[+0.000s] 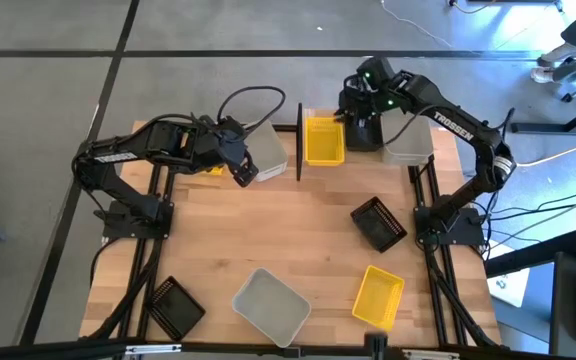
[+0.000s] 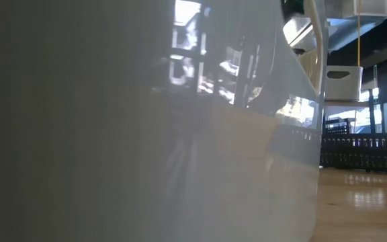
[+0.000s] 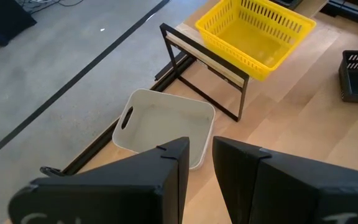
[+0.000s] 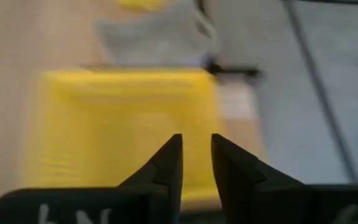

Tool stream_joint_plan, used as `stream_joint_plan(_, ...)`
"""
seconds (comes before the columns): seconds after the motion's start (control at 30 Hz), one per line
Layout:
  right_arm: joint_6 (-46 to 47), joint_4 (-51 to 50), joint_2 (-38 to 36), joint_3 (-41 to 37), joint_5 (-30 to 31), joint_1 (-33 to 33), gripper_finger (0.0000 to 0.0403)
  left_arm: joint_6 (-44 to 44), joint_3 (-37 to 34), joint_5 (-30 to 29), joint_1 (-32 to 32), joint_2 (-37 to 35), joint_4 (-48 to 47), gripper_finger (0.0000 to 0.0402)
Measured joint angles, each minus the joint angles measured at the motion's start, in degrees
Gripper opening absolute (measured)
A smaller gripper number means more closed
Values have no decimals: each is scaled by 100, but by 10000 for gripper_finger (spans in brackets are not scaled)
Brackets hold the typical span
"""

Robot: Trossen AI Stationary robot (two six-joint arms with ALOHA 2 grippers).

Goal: Stack baskets on shelf by color
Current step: Put the middle right yellow bin on the shelf

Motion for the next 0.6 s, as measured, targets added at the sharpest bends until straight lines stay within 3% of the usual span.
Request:
stream_joint_plan(0.1,111,-693,-22,242,-446,379,63,0,0,0,59,0,-2,63)
stream_joint_plan(0.27,113,-1355,6,255,-484,1172,10,4,0,0,146,0,-2,63)
stream_joint_plan(0.43,576,-1161,78,255,-251,1794,3,15,0,0,219,0,-4,63)
stream_joint_plan(0.6,1009,-1235,348,255,12,2000,1,20,0,0,237,0,-9,63)
